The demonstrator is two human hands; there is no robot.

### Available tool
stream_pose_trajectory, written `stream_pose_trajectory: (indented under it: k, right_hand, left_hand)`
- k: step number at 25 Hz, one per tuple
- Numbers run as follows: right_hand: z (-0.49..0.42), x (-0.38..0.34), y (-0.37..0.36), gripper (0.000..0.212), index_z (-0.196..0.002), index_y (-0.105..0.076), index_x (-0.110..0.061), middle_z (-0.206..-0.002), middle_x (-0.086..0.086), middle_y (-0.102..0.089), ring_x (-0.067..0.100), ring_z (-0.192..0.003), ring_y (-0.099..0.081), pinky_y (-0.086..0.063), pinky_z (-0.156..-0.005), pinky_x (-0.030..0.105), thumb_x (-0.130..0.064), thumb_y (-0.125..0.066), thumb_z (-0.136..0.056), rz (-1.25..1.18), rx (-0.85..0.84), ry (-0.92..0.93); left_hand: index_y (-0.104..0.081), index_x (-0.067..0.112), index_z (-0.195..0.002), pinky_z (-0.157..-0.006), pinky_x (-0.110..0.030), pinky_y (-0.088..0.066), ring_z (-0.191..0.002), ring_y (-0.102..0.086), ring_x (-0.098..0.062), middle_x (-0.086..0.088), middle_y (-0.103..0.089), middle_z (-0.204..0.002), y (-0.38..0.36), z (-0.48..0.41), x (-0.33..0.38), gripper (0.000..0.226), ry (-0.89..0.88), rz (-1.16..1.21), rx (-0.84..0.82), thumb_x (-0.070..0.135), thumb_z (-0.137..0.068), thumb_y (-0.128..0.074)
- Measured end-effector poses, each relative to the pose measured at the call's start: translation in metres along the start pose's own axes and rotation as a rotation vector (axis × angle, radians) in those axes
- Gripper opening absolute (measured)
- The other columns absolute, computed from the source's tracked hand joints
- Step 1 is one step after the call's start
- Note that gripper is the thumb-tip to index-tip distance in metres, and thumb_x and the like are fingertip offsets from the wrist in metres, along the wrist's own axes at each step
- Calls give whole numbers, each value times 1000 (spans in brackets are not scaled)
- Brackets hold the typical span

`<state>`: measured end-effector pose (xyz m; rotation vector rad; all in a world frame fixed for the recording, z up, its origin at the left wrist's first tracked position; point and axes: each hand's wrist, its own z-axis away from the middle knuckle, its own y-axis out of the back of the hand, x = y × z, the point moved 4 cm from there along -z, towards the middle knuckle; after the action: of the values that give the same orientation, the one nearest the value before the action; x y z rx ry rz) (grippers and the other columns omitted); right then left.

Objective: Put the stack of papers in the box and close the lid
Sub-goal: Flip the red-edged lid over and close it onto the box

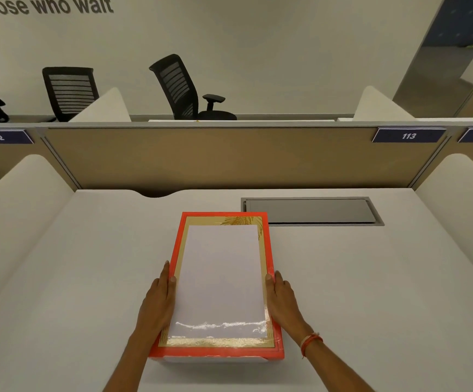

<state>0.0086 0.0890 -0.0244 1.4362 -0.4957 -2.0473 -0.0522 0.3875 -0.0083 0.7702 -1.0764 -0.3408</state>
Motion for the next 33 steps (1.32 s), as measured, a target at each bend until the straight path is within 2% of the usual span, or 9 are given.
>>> stream_pose_trajectory:
  k: [3, 7, 9, 12, 15, 18, 20, 25, 33]
  right_hand:
    - [0, 1, -2, 59, -151, -22, -16, -134, 13, -48, 26, -120, -52, -44, -97, 34, -48, -21, -101, -3, -2, -6]
    - [1, 2, -5, 57, -146, -31, -19, -109, 2, -47, 14, -93, -51, -41, -78, 25, -50, -20, -100, -7, 12, 27]
    - [0, 3, -4, 56, -144, -34, -19, -107, 0, -47, 13, -90, -50, -40, -77, 24, -50, -20, -100, 19, 19, 45]
    - [4, 2, -3, 60, -146, -31, -16, -123, 9, -53, 23, -107, -56, -49, -88, 32, -53, -21, -99, 113, 13, -2]
    - [6, -15, 3, 73, -152, -21, -15, -152, 14, -37, 32, -136, -41, -40, -110, 42, -61, -20, -95, 464, 223, 68]
    - [5, -51, -6, 82, -155, -9, -15, -164, 5, -7, 26, -152, -6, -12, -123, 38, -66, -9, -91, 475, 295, 312]
    - [-1, -67, -18, 84, -155, -3, -16, -164, 1, 3, 20, -152, 4, -6, -125, 36, -68, -3, -89, 491, 256, 410]
    - [-22, -63, -38, 75, -155, -1, -17, -164, 0, 4, 18, -152, 7, 3, -123, 34, -61, -13, -95, 535, 177, 381]
    - [-36, -42, -43, 71, -155, -2, -15, -164, 3, -1, 19, -152, 2, 3, -121, 30, -54, -21, -99, 566, 167, 326]
  left_hand:
    - [-11, 31, -157, -113, -58, -38, -137, -47, -35, -9, -40, -156, -3, 3, -2, 66, -8, -28, -1, 55, -95, -19]
    - [-11, 30, -157, -111, -57, -41, -134, -50, -35, -10, -44, -153, -5, 3, -3, 66, -12, -42, 10, 53, -96, -21]
    - [-11, 30, -157, -110, -57, -42, -133, -51, -35, -11, -44, -152, -6, 2, -5, 64, -18, -47, 16, 51, -98, -22]
    - [-11, 27, -157, -106, -55, -47, -128, -55, -33, -11, -47, -149, -8, 1, -6, 64, -18, -107, 0, 50, -99, -23]
    - [-19, 20, -155, -98, -50, -54, -120, -61, -32, -13, -52, -143, -3, 1, 9, 72, -52, -357, 119, 58, -94, -14]
    - [-23, 17, -156, -117, -47, -31, -147, -33, -32, -10, -30, -162, -6, -7, 39, 77, -257, -412, 279, 63, -94, -23]
    - [-19, 18, -157, -123, -42, -14, -154, -14, -24, -4, -15, -166, -16, -14, 58, 81, -409, -439, 254, 66, -92, -21]
    - [-10, 20, -157, -126, -37, 0, -155, 1, -18, 0, -4, -167, -34, -37, 58, 95, -449, -507, 106, 74, -82, 10]
    - [-2, 17, -157, -128, -37, -2, -155, 6, -17, 1, 1, -168, -45, -47, 40, 102, -410, -503, 29, 75, -76, 21]
